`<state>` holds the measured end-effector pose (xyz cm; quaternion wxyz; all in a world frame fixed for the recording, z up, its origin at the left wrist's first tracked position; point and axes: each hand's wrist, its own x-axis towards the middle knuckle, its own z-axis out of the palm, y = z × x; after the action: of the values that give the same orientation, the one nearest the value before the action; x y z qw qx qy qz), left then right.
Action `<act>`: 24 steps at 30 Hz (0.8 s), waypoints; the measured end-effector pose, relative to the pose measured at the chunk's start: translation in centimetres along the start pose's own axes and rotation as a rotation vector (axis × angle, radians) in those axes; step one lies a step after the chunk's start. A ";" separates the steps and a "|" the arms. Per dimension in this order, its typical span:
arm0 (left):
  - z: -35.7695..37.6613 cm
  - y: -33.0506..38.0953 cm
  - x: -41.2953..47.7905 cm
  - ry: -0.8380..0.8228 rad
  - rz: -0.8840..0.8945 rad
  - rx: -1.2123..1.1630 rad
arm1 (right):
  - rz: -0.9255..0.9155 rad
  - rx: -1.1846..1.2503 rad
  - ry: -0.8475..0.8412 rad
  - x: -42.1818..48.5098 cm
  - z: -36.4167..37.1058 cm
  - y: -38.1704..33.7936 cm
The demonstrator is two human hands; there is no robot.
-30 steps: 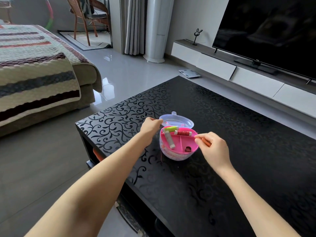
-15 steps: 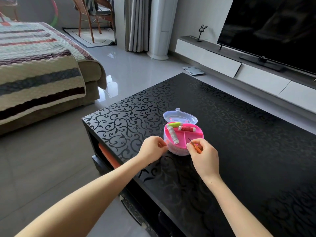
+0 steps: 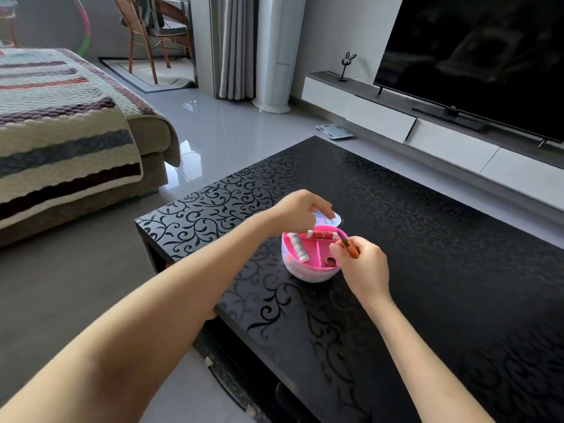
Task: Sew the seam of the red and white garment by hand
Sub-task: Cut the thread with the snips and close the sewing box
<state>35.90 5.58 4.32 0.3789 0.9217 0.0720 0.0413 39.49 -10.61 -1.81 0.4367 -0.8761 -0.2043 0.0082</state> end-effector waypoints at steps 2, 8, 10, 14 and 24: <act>-0.9 -0.4 0.1 0.074 -0.102 -0.194 | -0.047 -0.036 -0.021 -0.4 0.4 -0.8; -0.6 -4.0 -0.1 0.324 -0.373 -0.348 | -0.124 -0.311 -0.084 -0.3 4.0 -1.8; 0.1 -5.4 -0.2 0.299 -0.448 -0.362 | -0.143 -0.407 -0.089 0.2 4.4 -1.8; 1.9 -7.7 0.3 0.234 -0.554 -0.596 | -0.183 -0.502 -0.102 1.2 2.8 -2.1; 3.1 -8.5 3.0 0.068 -0.613 -1.126 | -0.042 -0.268 -0.036 1.5 0.2 -1.8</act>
<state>38.36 9.95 -3.79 0.7969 0.5175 0.3115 -0.0080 40.23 -8.94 -0.29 0.3122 -0.9217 -0.2299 -0.0125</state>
